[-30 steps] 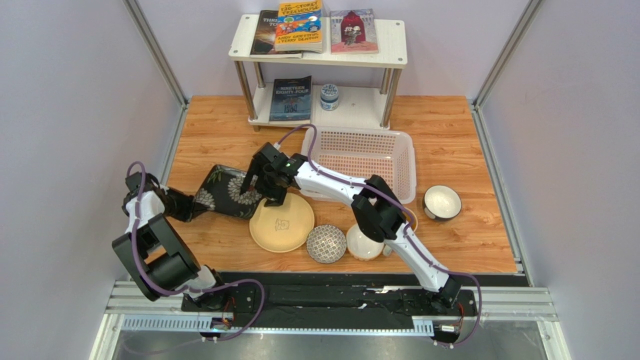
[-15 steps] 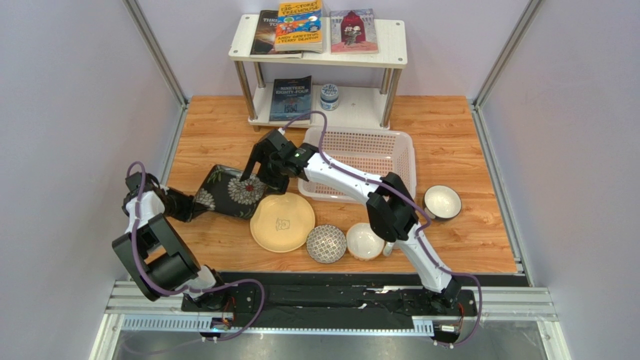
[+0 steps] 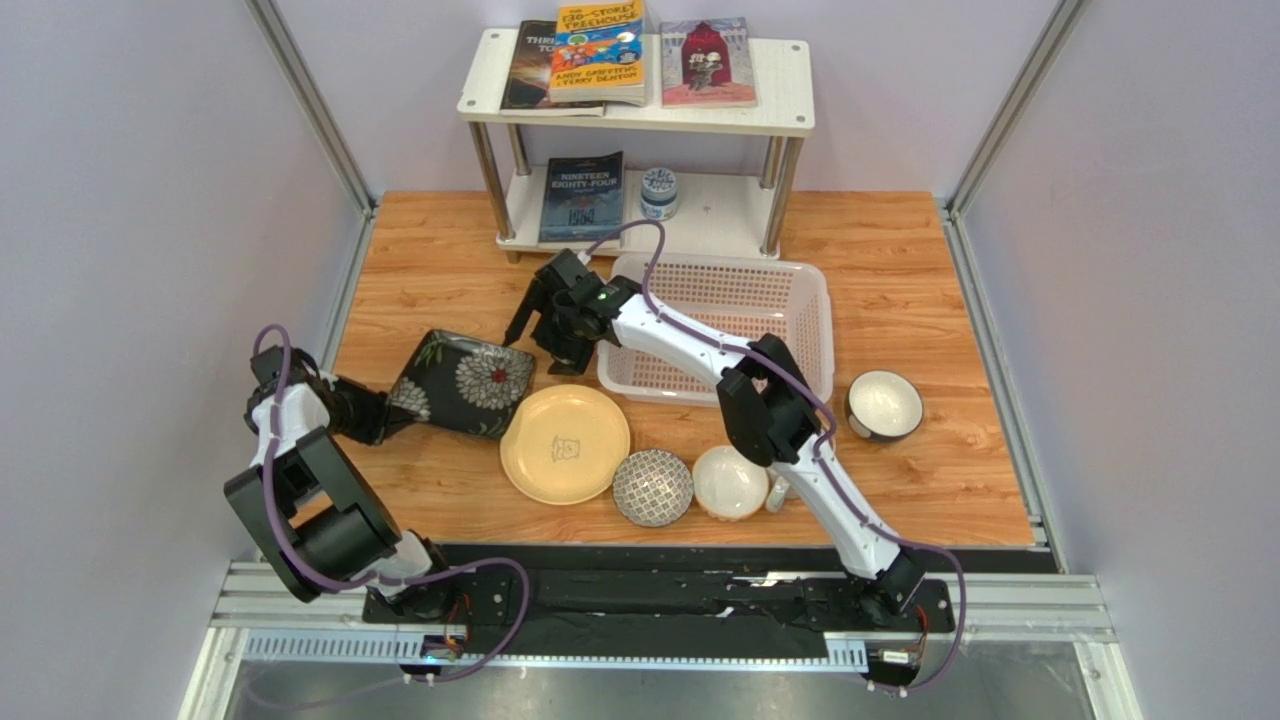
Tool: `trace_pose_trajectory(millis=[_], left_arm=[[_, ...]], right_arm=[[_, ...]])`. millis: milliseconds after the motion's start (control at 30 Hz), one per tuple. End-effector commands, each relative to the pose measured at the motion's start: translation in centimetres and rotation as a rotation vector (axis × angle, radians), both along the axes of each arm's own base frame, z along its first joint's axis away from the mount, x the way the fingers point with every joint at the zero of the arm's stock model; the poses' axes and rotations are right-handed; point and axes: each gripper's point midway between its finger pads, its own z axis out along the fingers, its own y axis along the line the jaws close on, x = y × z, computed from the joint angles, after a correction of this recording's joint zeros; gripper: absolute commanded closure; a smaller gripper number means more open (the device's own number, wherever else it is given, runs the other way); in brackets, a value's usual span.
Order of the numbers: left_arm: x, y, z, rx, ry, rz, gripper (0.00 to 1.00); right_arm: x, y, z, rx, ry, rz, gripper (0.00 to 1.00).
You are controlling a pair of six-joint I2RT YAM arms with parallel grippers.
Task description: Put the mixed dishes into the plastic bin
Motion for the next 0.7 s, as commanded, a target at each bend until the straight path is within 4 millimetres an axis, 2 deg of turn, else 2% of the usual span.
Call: trace_pose_trajectory(millis=[0,300,667], left_arm=[[0.2,0.0,0.2,0.002,-0.033,-0.015,1.00],[1.1,0.1,0.3,-0.028,-0.062,0.047,1.00],[1.2,-0.9,0.2,-0.056,-0.065,0.025,1.00]], right_arm=[[0.4,1.0,0.1,0.026,-0.010,-0.006,0.09],[-1.8,1.7,-0.9,0.033,0.045,0.004,0.08],[-2.2,3.8,-1.4,0.099,0.085,-0.007,0.16]])
